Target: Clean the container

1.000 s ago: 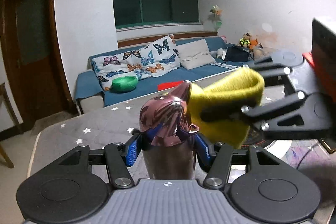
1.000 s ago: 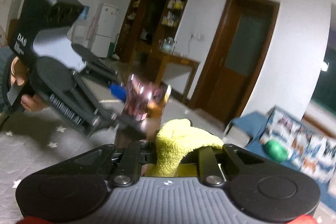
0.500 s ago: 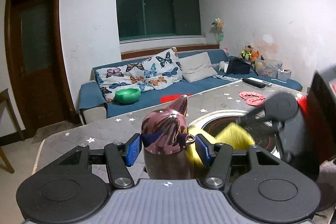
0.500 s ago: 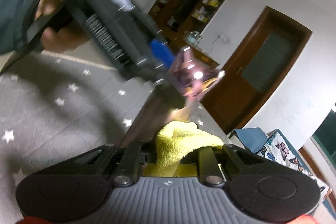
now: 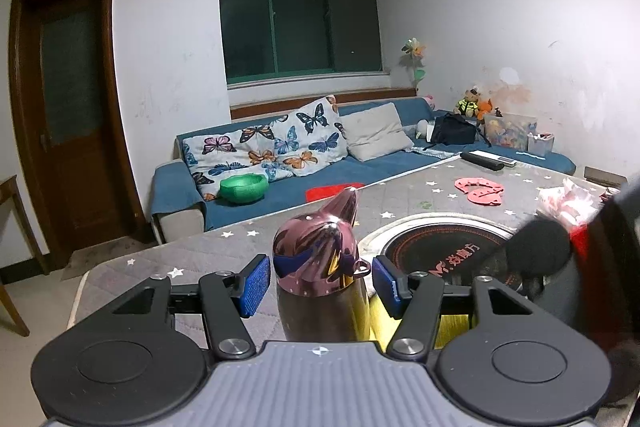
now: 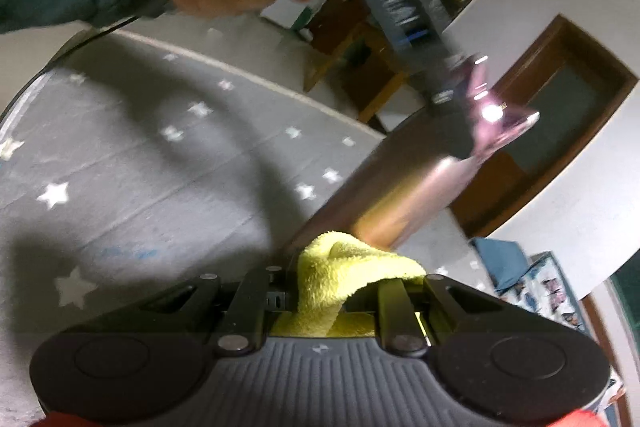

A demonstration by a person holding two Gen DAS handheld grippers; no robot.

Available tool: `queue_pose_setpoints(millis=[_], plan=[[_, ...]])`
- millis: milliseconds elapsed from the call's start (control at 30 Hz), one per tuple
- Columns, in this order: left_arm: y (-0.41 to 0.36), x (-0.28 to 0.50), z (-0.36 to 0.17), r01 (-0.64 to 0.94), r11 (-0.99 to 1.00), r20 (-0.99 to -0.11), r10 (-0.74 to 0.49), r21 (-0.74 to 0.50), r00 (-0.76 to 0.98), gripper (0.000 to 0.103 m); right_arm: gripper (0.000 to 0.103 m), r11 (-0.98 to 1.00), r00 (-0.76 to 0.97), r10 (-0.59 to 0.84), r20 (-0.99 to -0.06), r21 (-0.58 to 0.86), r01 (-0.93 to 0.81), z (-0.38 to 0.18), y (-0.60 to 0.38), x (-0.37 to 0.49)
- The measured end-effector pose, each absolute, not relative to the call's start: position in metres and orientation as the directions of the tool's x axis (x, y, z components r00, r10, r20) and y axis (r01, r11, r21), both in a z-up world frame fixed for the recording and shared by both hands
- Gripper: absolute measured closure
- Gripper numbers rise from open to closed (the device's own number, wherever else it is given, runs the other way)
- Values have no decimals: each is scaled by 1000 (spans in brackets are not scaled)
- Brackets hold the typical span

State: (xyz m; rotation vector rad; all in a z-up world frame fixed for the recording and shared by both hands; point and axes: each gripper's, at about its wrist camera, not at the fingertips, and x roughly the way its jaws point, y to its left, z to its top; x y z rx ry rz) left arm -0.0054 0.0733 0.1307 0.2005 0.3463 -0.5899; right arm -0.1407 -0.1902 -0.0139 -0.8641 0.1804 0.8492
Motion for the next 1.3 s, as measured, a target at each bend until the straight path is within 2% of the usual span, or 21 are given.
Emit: queue_pose_setpoints(millis=[300, 367, 467, 1033, 1167, 1300], plan=[[74, -5, 128, 578, 812, -374, -512, 84, 773, 44, 89, 433, 751, 592, -291, -671, -602, 37, -208, -136], [75, -5, 129, 578, 812, -371, -515, 77, 773, 44, 89, 432, 757, 592, -277, -684, -587, 42, -209, -134], [74, -3, 128, 576, 813, -375, -511, 81, 774, 44, 89, 418, 752, 595, -285, -690, -591, 36, -208, -133], [71, 4, 128, 570, 817, -397, -496, 87, 772, 44, 89, 312, 674, 562, -480, -632, -710, -31, -184, -151], [72, 5, 127, 572, 815, -404, -494, 92, 770, 44, 90, 326, 676, 566, -471, -626, -709, -24, -185, -151], [71, 5, 126, 572, 815, -406, -494, 90, 769, 44, 90, 394, 699, 578, -420, -607, -690, 3, -196, -146]])
